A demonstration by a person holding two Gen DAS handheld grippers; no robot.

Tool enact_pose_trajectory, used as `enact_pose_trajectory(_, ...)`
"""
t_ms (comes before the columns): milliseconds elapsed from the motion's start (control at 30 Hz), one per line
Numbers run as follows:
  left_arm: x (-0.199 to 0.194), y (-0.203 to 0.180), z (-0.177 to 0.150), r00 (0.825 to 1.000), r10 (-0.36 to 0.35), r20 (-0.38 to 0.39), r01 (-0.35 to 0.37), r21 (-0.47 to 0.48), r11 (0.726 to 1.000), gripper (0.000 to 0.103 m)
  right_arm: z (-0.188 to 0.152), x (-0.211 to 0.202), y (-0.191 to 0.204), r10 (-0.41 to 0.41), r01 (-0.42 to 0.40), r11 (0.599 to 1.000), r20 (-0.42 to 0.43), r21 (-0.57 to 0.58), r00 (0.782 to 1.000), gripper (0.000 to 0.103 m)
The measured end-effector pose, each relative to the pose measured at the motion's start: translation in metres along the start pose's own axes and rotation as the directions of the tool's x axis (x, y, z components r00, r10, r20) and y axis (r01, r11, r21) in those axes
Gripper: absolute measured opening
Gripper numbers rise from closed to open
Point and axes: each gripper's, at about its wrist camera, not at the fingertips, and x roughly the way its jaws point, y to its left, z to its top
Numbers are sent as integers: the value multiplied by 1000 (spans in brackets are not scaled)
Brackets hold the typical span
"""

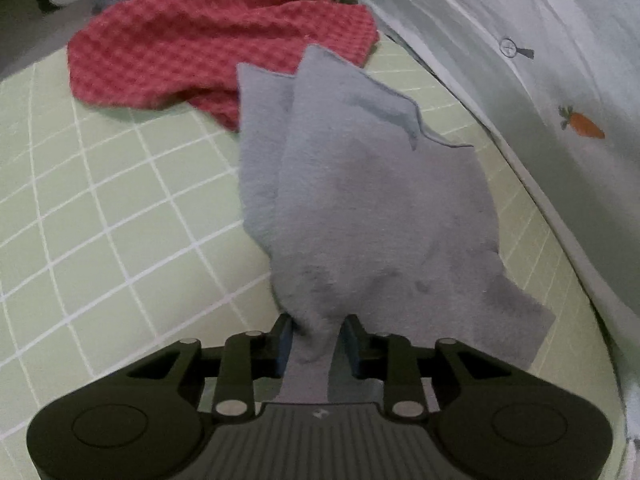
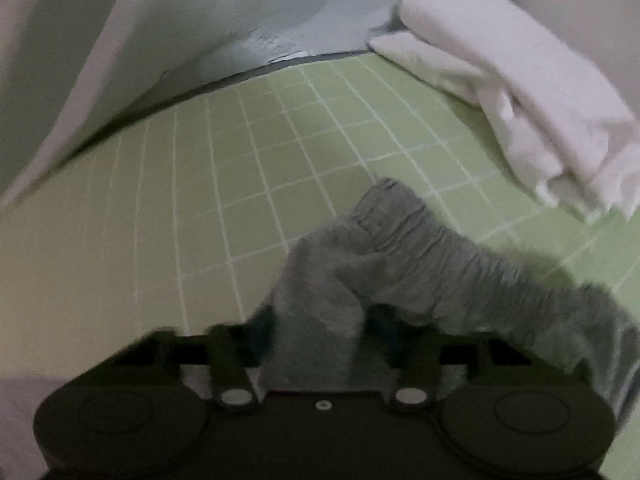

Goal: Fold clothes

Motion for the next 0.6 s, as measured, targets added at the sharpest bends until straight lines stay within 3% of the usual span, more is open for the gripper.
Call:
enact_pose_trajectory(33, -1, -3, -2, 1000, 1, 2, -1, 4, 1000, 4, -2, -2, -1, -5, 5, 1000, 6, -23, 1000, 4)
enact_pose_trajectory(133, -14, -9, -8, 999, -19, 36, 19, 24, 1000, 0, -9, -25, -25, 33, -37, 997, 55, 64, 998, 2)
enact_pose_trajectory(200, -31, -9, -12, 996, -53, 71, 50, 45, 998, 0, -16, -50, -45, 14, -27, 993, 114, 116, 993, 2)
enact_pose_trajectory(300, -57, -8, -20, 991, -78, 106, 70, 78, 994, 0, -33, -100, -87, -82, 43, 983, 219, 179, 972, 2)
enact_pose_trajectory(400, -76, 3, -32, 991, -92, 99, 84, 86, 993, 0, -53, -147, -139, -208, 123, 951, 291, 283, 934, 2)
enact_pose_trajectory(500, -82, 21, -48, 990, -133, 40, 132, 34, 991, 0, -77, -166, -191, -292, 179, 906, 261, 383, 920, 2)
enact_pose_trajectory(600, -76, 38, -63, 991, -134, -13, 134, -51, 990, 1, -101, -163, -221, -317, 200, 867, 195, 456, 928, 2)
